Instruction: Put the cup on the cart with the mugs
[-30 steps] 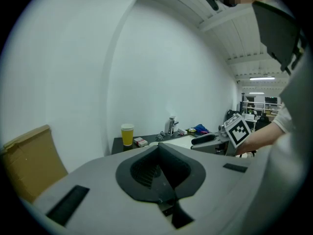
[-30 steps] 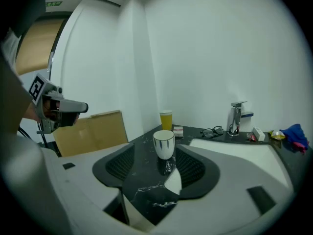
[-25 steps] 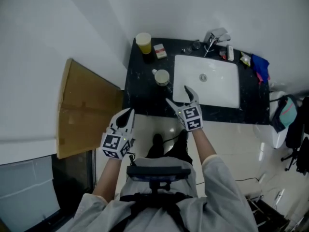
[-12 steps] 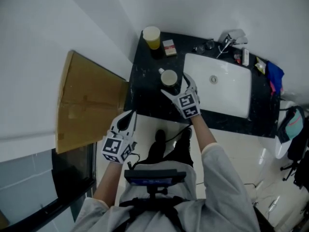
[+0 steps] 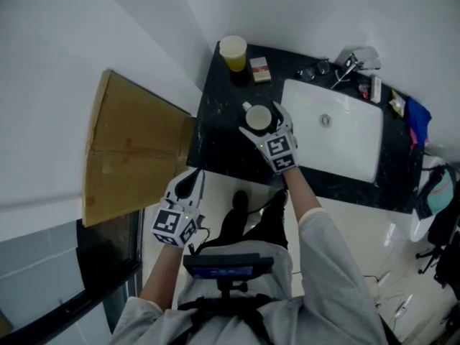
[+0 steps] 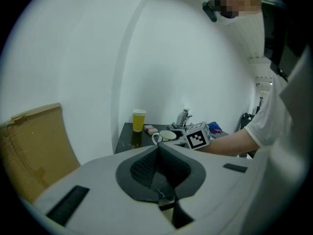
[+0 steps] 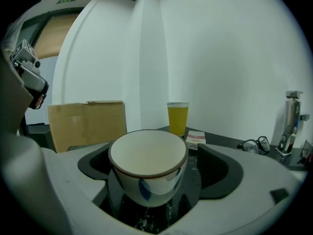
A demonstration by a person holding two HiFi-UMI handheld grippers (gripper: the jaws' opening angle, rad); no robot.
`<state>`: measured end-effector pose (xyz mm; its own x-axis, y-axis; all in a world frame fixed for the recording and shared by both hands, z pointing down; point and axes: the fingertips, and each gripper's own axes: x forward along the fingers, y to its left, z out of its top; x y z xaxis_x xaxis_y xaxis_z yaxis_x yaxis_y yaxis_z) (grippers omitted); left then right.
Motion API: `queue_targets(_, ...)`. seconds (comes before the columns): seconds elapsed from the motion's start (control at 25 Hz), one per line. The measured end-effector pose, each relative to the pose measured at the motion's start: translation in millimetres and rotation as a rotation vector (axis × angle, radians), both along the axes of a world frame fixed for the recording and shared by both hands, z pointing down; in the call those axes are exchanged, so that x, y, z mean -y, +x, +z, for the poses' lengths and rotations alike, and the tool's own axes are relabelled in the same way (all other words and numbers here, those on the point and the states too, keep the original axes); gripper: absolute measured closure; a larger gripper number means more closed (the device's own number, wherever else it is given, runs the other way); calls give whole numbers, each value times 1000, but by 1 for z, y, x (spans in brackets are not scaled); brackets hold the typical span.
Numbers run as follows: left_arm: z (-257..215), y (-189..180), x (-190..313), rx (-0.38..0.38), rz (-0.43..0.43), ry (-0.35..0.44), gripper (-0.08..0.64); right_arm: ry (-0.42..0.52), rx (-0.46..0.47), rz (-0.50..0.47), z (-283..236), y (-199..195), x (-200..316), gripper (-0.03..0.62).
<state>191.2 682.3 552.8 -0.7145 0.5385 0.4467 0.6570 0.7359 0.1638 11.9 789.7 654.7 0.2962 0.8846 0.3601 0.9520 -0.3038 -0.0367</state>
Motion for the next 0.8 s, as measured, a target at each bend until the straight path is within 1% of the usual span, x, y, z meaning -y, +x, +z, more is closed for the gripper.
queue_targets(0.2, 4, 5, -3, -1, -15, 12, 557, -7, 20, -18, 2, 5, -3, 75)
queue_targets(0.24, 4, 6, -3, 0, -18, 14, 557, -10, 30, -21, 2, 6, -3, 111)
queue_targets(0.28, 4, 7, -4, 2, -21, 14, 557, -13, 41, -23, 1, 7, -3, 172)
queue_targets(0.4, 6, 9, -5, 5, -31, 18, 557, -18, 51, -26, 0, 8, -3, 173)
queue_targets(0.8, 10, 13, -7, 2, -38, 20, 557, -18, 29, -18, -3, 5, -3, 178)
